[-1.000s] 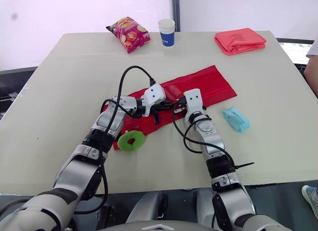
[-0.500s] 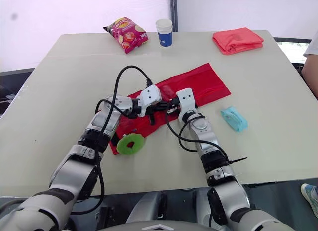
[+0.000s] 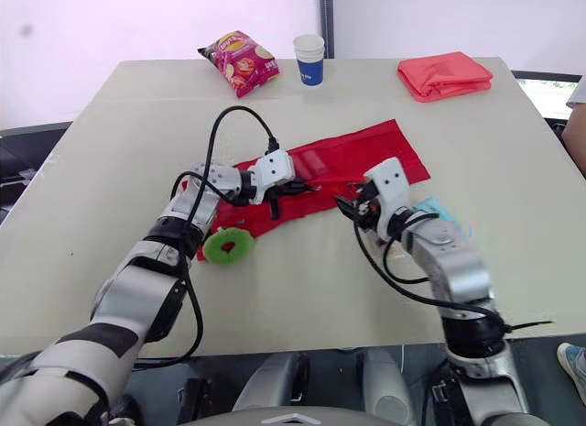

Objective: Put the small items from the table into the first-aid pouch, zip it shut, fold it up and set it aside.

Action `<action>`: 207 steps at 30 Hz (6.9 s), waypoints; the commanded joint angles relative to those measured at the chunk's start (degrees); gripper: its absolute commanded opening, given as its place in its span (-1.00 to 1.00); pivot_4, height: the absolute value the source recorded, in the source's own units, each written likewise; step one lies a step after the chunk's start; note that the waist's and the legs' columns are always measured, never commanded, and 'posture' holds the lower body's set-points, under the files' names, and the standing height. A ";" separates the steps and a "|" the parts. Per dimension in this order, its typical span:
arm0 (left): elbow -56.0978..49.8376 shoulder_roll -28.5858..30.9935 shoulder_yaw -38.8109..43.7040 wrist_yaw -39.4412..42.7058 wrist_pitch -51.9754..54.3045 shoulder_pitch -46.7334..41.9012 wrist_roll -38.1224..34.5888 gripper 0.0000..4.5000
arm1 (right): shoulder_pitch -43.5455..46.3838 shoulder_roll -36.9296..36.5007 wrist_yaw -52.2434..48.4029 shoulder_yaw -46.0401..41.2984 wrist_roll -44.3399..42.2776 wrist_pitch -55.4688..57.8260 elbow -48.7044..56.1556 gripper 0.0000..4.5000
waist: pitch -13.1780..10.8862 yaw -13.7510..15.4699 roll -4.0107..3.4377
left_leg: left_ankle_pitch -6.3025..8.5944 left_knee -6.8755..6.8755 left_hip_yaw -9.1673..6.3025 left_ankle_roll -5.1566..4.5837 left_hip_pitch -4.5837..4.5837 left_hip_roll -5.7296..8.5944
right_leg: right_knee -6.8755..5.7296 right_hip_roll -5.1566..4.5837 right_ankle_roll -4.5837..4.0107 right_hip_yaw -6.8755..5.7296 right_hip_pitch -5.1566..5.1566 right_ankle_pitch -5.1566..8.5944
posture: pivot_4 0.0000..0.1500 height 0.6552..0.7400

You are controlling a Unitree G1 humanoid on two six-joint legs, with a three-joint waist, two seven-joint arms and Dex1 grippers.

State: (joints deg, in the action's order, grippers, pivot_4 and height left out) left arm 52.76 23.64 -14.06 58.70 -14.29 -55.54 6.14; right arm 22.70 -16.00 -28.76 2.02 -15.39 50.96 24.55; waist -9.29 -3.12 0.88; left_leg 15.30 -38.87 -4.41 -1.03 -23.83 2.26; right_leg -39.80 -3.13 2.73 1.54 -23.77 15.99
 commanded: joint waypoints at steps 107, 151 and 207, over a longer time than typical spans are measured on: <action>-7.65 -4.41 2.44 11.87 0.13 3.94 -5.46 -1.00 | 11.52 23.67 37.20 -7.39 -5.97 1.90 -20.17 -0.63 | 0.01 -0.67 0.09 | 0.09 -0.15 0.01 -0.15 -0.01 0.05 | -0.08 -0.02 0.07 0.04 0.02 0.04 | 1.00 1.00; 7.43 -2.14 2.17 12.39 -7.51 -3.77 -2.12 -1.00 | 3.46 -3.64 8.21 7.57 -3.08 9.29 2.97 -0.33 | 0.01 -0.65 0.08 | 0.10 -0.18 -0.02 -0.17 0.00 0.04 | -0.04 0.01 0.07 -0.01 0.07 0.04 | 1.00 1.00; 3.30 -3.64 1.89 14.61 -7.51 -0.64 -2.13 -1.00 | 14.44 4.20 9.22 9.66 9.18 -8.82 -27.66 -0.94 | 0.01 -0.64 0.07 | 0.09 -0.21 -0.04 -0.15 -0.02 0.06 | -0.04 -0.03 0.07 -0.02 0.06 0.04 | 1.00 1.00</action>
State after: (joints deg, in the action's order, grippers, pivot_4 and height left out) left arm 57.81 20.18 -11.81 72.36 -21.30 -56.88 4.27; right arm 35.43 -12.00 -20.72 12.83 -7.26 44.96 -2.80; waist -9.28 -3.76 0.96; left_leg 15.39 -39.08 -4.45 -1.18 -23.85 2.33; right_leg -39.85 -3.16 2.80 1.52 -23.72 16.03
